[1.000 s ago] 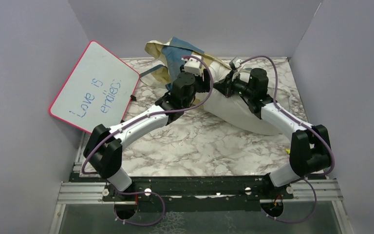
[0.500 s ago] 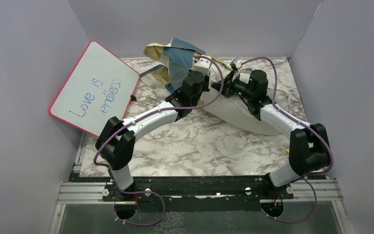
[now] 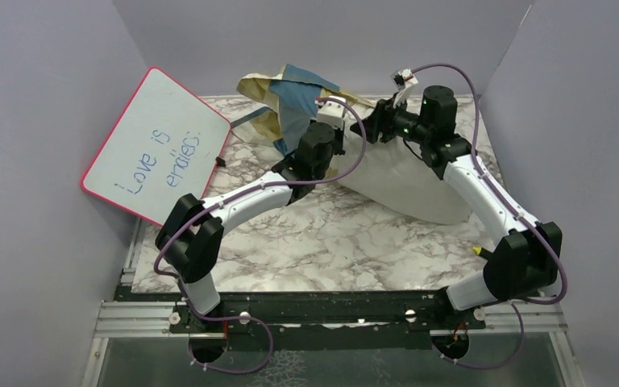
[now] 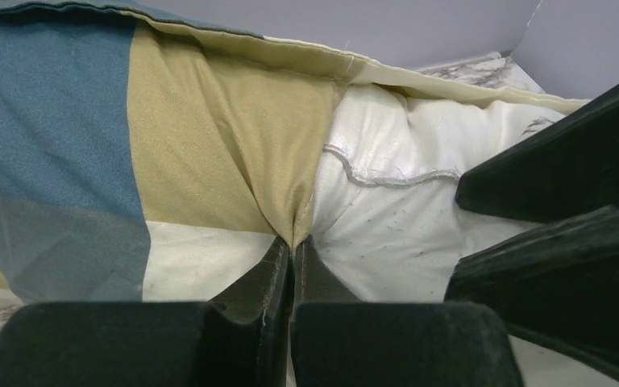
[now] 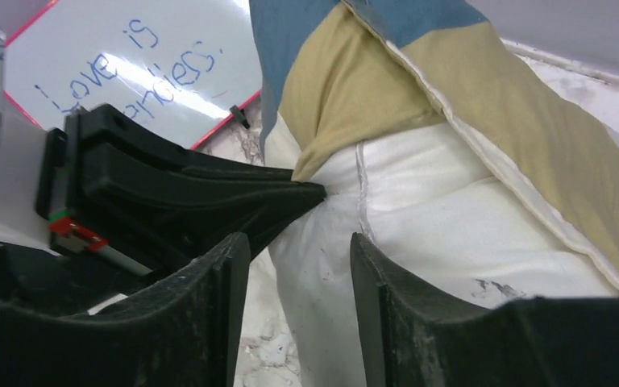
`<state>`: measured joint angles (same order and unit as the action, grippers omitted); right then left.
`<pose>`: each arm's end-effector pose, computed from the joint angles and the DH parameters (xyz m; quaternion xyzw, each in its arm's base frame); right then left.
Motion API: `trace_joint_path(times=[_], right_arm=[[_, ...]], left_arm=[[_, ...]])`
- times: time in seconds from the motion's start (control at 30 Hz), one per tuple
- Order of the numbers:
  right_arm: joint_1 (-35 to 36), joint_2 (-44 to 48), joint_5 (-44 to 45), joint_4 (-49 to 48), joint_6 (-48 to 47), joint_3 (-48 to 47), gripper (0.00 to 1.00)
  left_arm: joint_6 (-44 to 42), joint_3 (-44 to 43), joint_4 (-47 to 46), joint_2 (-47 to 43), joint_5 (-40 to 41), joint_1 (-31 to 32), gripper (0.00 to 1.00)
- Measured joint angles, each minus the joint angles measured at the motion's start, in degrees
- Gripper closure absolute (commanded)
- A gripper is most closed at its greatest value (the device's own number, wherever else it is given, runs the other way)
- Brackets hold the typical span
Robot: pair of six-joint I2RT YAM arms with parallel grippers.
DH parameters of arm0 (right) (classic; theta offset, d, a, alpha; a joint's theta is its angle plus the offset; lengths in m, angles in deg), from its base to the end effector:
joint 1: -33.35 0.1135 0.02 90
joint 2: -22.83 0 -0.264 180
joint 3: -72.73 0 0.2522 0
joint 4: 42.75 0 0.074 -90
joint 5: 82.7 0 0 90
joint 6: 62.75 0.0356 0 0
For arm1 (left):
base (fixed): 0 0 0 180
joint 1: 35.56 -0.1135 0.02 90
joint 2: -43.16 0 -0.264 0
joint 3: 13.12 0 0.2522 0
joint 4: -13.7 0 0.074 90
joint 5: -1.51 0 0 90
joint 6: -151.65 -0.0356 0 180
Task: Put the pillow into the pillowcase
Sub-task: Stuff the pillow into the pillowcase.
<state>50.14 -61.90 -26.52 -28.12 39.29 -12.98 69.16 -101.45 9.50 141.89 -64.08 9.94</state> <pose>0.3280 0.1197 0.3563 -0.2108 0.7440 0.3687 0.5158 0.3006 -0.2849 0.3174 0.1033 0.7338 -0.1505 0.6544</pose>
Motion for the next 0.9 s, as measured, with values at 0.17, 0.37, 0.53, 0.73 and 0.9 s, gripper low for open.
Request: trace_joint_path(times=[0.17, 0.37, 0.53, 0.73, 0.9], right_arm=[[0.0, 0.4, 1.2, 2.3, 0.3, -3.2, 0.39], [0.0, -3.7, 3.4, 1.1, -4.9, -3.9, 0.52], [0.0, -9.1, 4.7, -3.3, -7.5, -1.5, 0.78], [-0.1, -10.1, 4.4, -15.3, -4.9, 5.1, 0.84], [-0.1, -10.8, 4.4, -20.1, -3.3, 6.6, 0.86]], left_arm=[[0.9, 0.8, -0.2, -0.5, 0.0, 0.0, 0.94], [1.9, 1.9, -0.1, -1.7, -0.4, 0.0, 0.76], [2.9, 2.0, 0.3, -2.0, -1.5, 0.0, 0.59], [2.2, 3.0, 0.7, -2.1, -2.5, 0.0, 0.48], [0.4, 2.5, 0.8, -1.2, -2.0, 0.0, 0.64]])
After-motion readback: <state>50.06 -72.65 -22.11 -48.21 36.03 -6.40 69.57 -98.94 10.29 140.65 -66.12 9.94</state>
